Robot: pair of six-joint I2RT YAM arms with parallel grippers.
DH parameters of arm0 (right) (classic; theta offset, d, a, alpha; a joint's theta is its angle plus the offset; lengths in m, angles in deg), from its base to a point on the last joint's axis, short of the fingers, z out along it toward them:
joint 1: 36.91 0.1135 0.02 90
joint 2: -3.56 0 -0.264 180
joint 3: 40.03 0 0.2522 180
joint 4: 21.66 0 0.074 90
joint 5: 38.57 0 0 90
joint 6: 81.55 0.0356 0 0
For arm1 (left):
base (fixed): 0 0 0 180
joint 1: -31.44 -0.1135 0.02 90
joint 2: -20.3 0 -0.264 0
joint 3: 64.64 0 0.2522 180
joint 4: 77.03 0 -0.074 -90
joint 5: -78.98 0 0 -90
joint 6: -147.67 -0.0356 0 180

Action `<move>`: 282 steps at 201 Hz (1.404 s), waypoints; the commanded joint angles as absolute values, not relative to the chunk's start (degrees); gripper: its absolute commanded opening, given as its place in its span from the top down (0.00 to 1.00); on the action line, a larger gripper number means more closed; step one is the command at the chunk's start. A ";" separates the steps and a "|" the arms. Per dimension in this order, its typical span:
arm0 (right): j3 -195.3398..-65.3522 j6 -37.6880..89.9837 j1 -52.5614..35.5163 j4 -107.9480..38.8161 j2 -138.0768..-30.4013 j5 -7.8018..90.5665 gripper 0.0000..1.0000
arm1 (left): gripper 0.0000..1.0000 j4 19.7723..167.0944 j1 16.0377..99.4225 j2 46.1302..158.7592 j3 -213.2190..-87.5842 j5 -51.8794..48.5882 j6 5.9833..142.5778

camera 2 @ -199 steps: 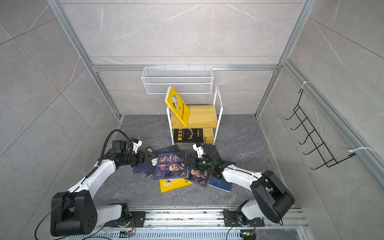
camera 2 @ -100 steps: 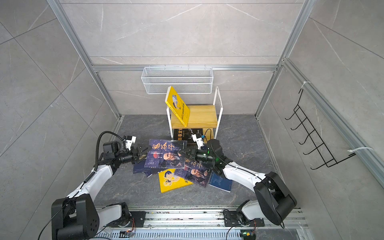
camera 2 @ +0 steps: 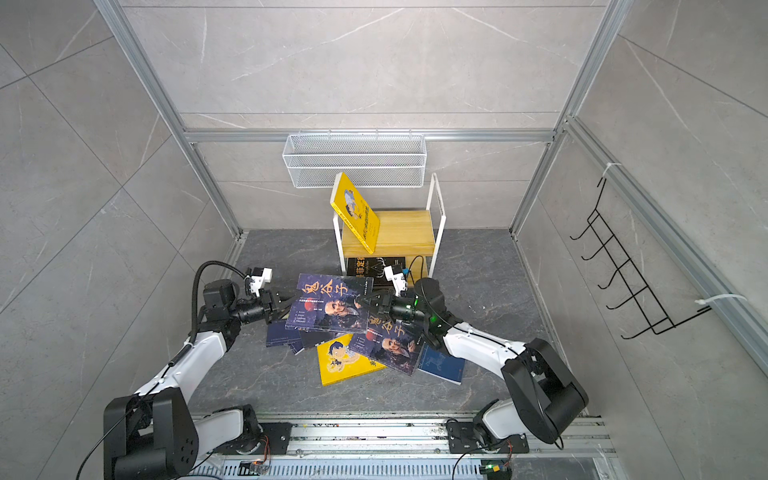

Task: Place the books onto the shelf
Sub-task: 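Lift the purple book upright with the right gripper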

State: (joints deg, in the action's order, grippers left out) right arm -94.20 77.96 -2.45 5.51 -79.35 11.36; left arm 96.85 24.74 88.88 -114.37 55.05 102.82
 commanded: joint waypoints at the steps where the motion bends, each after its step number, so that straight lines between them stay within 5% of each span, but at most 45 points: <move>1: -96.09 78.99 -2.20 12.57 -80.34 11.71 1.00 | 0.57 99.98 25.63 87.11 -115.51 57.61 105.54; 40: -97.12 79.31 -1.66 13.56 -82.12 12.00 1.00 | 0.50 101.83 26.57 87.14 -114.87 58.20 106.67; 88: -96.64 77.66 -1.64 11.55 -83.15 12.83 1.00 | 1.00 101.50 26.54 87.33 -115.88 58.51 106.19; 139: -95.14 64.57 -2.52 -8.08 -74.89 18.28 0.70 | 1.00 91.63 24.59 87.22 -119.18 56.81 99.45; 175: -100.15 46.93 0.24 -36.86 -65.37 35.11 0.63 | 1.00 88.37 23.49 86.92 -119.80 54.67 97.65; 202: -103.16 40.57 5.60 -42.14 -62.78 43.58 0.57 | 1.00 87.04 23.11 87.11 -119.95 52.88 97.32; 282: -119.56 20.55 29.65 -50.41 -76.92 75.37 0.41 | 1.00 83.71 22.12 86.79 -121.10 51.73 96.35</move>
